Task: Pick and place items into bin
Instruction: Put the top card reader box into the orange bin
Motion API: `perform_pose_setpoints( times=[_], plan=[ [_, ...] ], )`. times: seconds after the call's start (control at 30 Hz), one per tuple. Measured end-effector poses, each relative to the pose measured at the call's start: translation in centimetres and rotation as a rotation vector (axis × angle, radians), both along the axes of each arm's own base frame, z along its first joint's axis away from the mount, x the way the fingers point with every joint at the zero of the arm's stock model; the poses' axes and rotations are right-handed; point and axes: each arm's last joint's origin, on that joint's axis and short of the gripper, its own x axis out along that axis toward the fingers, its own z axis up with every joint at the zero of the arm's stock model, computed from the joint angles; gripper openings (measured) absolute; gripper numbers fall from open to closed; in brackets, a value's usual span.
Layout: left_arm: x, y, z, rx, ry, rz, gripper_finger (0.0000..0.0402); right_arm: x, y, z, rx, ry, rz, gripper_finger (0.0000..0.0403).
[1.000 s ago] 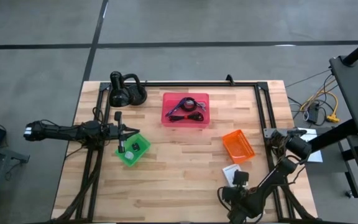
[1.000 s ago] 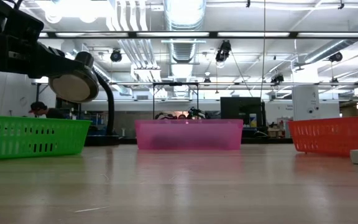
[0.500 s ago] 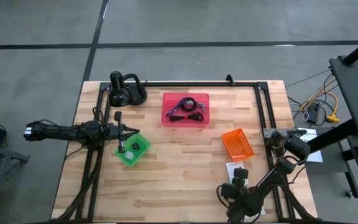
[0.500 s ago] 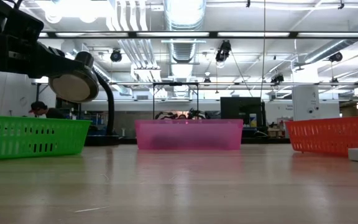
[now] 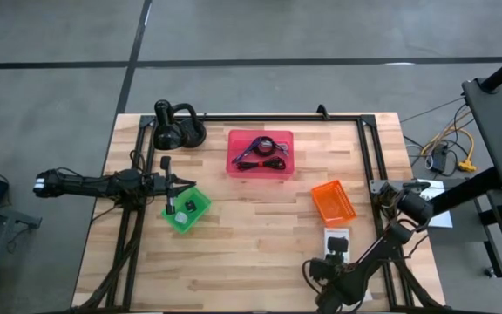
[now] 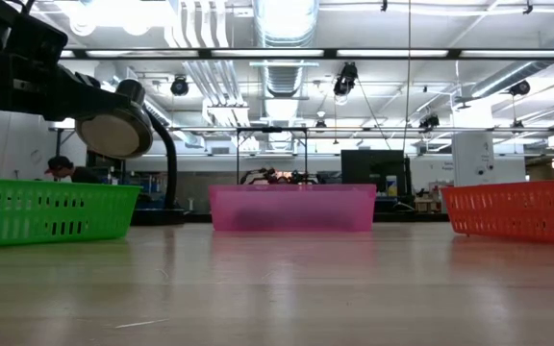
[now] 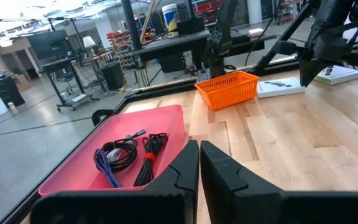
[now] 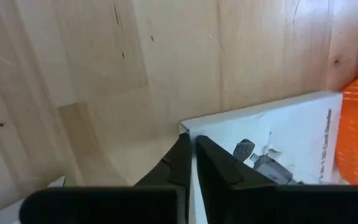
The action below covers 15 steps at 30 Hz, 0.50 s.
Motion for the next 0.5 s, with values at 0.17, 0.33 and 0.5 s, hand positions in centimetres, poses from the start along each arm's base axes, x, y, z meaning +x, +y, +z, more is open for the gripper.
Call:
perform_pose_setpoints(
  times=[0.17,0.33,0.5],
  plan=[
    [0.0,0.0,0.0,0.0,0.001,0.0,0.0,0.1,0.2,0.3,0.006,0.007,-0.001,0.0007],
    [0.0,0.0,0.0,0.0,0.001,0.0,0.0,0.2,0.3,0.6,0.005,0.002,0.0,0.0007],
    [0.0,0.0,0.0,0.0,0.001,0.0,0.0,0.2,0.3,1.1,-0.013,0.007,0.002,0.0007]
  ],
)
